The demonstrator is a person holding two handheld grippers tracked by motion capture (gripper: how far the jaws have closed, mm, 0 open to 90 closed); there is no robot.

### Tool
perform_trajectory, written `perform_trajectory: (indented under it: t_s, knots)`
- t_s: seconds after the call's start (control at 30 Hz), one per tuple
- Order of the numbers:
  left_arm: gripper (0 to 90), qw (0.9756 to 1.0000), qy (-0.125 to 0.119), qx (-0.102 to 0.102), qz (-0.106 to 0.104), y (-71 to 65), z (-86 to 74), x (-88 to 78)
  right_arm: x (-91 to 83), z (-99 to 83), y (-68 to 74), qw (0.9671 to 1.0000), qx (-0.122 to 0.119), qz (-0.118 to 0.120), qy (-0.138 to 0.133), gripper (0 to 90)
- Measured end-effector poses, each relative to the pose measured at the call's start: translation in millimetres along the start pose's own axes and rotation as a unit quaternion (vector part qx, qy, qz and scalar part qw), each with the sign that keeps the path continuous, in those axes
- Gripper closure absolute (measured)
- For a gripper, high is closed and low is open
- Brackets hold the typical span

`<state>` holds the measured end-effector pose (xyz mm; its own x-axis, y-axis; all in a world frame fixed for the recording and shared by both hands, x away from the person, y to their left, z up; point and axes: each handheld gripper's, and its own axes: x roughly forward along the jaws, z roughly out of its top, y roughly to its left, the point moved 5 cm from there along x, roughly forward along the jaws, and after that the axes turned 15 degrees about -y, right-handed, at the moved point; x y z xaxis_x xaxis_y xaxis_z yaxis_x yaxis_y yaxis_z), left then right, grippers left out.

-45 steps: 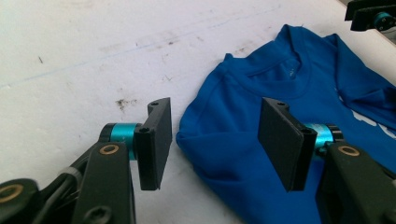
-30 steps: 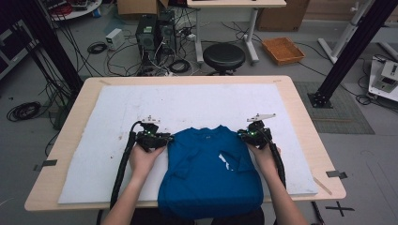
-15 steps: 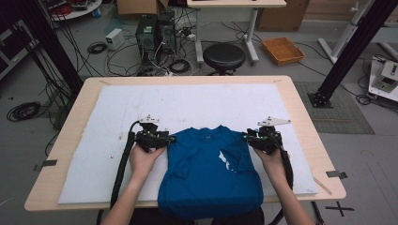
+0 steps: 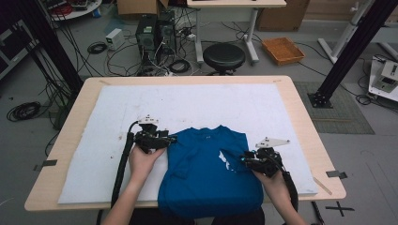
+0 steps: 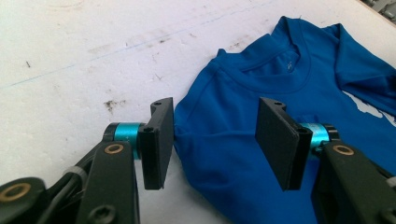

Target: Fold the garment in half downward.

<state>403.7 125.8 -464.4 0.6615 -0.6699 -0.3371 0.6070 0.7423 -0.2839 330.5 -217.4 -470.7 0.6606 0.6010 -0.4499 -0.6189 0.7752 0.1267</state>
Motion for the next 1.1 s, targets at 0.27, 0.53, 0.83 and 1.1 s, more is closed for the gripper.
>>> perform_trajectory:
  t_s: [0.27,0.53,0.83,1.1]
  knots:
    - [47.1,1.0,0.002,-0.001,-0.002,0.8,-0.8,0.8,-9.1,-0.6,13.0,0.999,-0.033,0.031,0.001,89.3]
    - [46.3,1.0,0.001,-0.001,-0.004,-0.3,-0.4,0.3,-17.5,-10.3,26.8,0.9952,-0.08,0.055,0.015,85.3]
    - [44.7,0.9999,-0.005,0.007,-0.012,-5.9,2.0,-4.7,-12.6,5.9,36.0,0.9947,-0.084,0.058,-0.011,70.1]
    - [43.8,0.9999,-0.002,0.006,-0.013,-6.6,0.5,-5.3,31.2,27.4,85.7,0.99,-0.086,0.112,-0.009,71.2]
